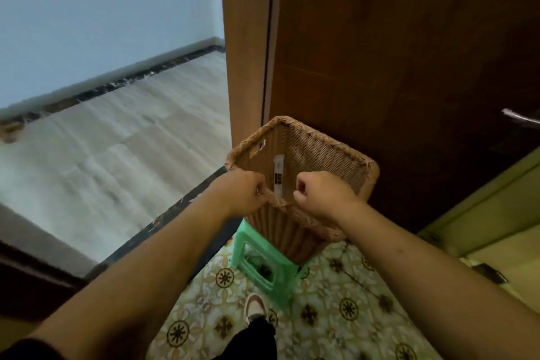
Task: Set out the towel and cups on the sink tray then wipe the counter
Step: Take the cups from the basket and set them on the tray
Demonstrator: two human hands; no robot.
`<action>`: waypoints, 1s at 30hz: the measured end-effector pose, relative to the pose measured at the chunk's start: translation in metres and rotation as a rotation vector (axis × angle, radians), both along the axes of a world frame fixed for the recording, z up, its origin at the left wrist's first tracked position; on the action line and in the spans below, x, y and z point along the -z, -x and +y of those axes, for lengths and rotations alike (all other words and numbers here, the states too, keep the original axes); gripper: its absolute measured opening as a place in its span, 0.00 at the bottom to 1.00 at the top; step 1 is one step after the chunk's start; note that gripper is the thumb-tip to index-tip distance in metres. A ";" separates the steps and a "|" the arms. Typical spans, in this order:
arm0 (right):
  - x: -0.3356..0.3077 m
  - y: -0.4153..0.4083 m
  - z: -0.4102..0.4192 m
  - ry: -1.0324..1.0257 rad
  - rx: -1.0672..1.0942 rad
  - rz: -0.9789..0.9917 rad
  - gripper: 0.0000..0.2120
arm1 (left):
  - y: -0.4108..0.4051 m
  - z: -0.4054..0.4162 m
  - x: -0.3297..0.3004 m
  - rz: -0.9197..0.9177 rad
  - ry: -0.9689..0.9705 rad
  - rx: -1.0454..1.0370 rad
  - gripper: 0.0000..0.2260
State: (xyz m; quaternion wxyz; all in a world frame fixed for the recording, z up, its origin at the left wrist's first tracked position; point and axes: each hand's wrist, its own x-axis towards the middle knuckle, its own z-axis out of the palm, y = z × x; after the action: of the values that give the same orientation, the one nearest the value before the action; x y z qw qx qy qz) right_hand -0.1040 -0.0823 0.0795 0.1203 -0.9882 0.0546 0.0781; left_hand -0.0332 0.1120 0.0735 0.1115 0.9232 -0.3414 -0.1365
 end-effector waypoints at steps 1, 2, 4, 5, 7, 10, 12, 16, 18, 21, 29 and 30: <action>0.008 -0.011 -0.016 -0.004 0.030 0.029 0.06 | -0.018 -0.015 0.008 0.005 -0.017 0.020 0.07; 0.014 -0.016 -0.026 -0.010 0.048 0.058 0.06 | -0.029 -0.022 0.012 0.008 -0.038 0.029 0.08; 0.031 -0.036 -0.052 -0.016 0.098 0.118 0.06 | -0.065 -0.045 0.030 0.018 -0.053 0.030 0.05; 0.041 -0.048 -0.063 -0.018 0.121 0.146 0.06 | -0.084 -0.057 0.039 0.025 -0.062 0.032 0.06; 0.059 -0.070 -0.081 -0.038 0.159 0.197 0.05 | -0.116 -0.077 0.056 0.078 -0.094 0.031 0.08; 0.086 -0.102 -0.100 -0.063 0.181 0.258 0.05 | -0.157 -0.103 0.082 0.184 -0.159 0.035 0.11; 0.103 -0.121 -0.107 -0.091 0.190 0.296 0.03 | -0.176 -0.114 0.102 0.258 -0.180 0.022 0.11; 0.136 -0.156 -0.117 -0.127 0.194 0.364 0.03 | -0.199 -0.131 0.146 0.402 -0.239 -0.053 0.13; 0.155 -0.173 -0.122 -0.132 0.184 0.377 0.03 | -0.206 -0.140 0.167 0.469 -0.261 -0.098 0.13; 0.184 -0.199 -0.130 -0.124 0.156 0.423 0.05 | -0.209 -0.149 0.195 0.570 -0.241 -0.209 0.15; 0.267 -0.255 -0.144 -0.221 0.020 0.441 0.32 | -0.192 -0.160 0.259 0.767 -0.345 -0.706 0.35; 0.276 -0.260 -0.144 -0.219 -0.016 0.451 0.34 | -0.192 -0.162 0.265 0.765 -0.348 -0.767 0.37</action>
State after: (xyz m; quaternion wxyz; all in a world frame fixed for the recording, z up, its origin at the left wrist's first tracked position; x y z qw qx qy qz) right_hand 0.1562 -0.2264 -0.1966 0.2108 -0.9272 0.0636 0.3031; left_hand 0.1588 -0.0504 -0.1910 0.1151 0.8708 0.1106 -0.4650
